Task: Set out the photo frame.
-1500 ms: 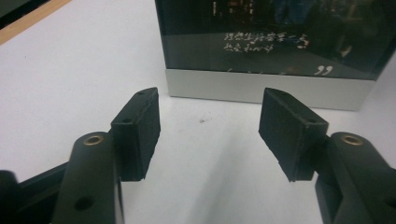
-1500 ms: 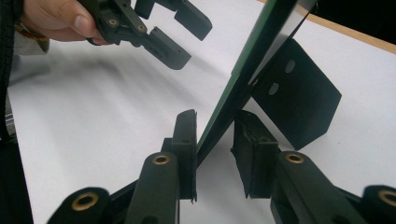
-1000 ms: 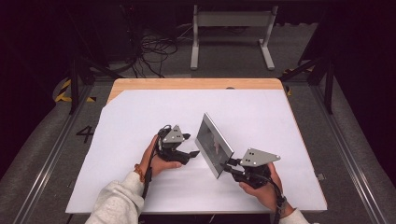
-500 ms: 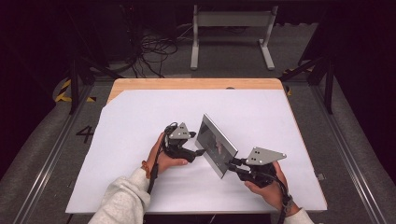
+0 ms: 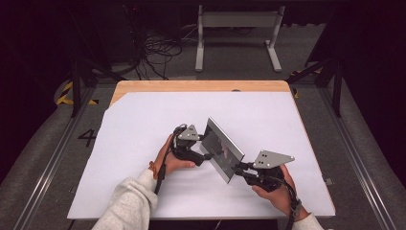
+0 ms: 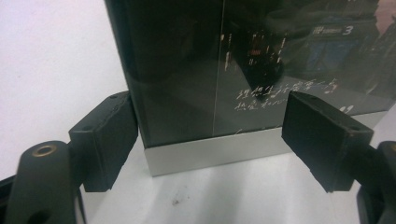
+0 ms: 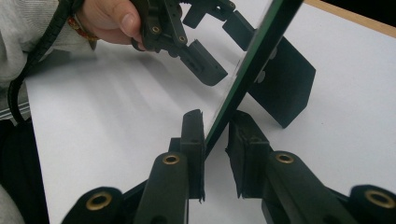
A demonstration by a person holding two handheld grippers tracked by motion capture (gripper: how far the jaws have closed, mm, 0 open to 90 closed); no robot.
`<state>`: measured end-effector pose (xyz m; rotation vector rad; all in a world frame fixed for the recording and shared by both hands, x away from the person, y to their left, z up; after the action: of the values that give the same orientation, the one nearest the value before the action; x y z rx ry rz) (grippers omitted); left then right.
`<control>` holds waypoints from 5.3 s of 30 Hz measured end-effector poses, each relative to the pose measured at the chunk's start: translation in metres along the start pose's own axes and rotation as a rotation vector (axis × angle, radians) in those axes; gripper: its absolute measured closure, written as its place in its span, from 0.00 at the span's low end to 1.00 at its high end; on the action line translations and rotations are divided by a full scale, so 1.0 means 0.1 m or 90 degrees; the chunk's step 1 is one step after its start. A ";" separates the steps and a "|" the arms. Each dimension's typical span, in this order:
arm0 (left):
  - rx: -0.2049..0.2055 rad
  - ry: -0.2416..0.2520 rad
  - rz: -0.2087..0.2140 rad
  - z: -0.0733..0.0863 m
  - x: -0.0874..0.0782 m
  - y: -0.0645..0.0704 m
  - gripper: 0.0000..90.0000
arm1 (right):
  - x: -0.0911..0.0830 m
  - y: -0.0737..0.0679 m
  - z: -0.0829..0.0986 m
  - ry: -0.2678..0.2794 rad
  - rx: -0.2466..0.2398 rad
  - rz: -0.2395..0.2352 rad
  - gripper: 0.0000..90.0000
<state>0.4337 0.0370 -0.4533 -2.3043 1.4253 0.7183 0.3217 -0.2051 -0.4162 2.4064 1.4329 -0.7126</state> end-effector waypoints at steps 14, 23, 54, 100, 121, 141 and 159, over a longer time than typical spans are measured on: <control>-0.003 -0.005 0.018 0.00 0.00 -0.03 0.26 | -0.01 0.01 0.00 -0.003 0.000 0.002 0.86; 0.006 -0.028 0.015 0.05 -0.13 0.01 0.33 | -0.03 0.05 0.03 0.000 0.013 0.022 0.89; 0.030 -0.002 -0.037 0.16 -0.34 0.20 0.43 | -0.05 0.06 0.09 0.001 0.022 0.062 0.87; 0.024 -0.028 -0.079 0.39 -0.60 0.21 0.83 | 0.18 0.21 0.04 0.005 0.033 0.112 0.82; 0.031 -0.036 -0.095 0.42 -0.64 0.27 0.84 | 0.22 0.24 0.02 0.004 0.034 0.108 0.80; 0.033 -0.036 -0.091 0.43 -0.66 0.29 0.85 | 0.25 0.24 0.01 0.003 0.035 0.109 0.78; 0.044 -0.038 -0.111 0.44 -0.66 0.31 0.83 | 0.23 0.22 0.02 -0.003 0.027 0.110 0.73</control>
<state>0.3709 0.0943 -0.4517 -2.2988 1.1878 0.6697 0.3494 -0.1997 -0.4305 2.5203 1.2003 -0.7114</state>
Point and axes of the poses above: each handheld gripper's, and its own axes: x roughly forward along the jaws, z roughly out of its underside, y roughly to its right, the point moved 2 cm from there along x, roughly forward along the jaws, and after that the axes turned 7 degrees about -z, right-handed, at the moved point
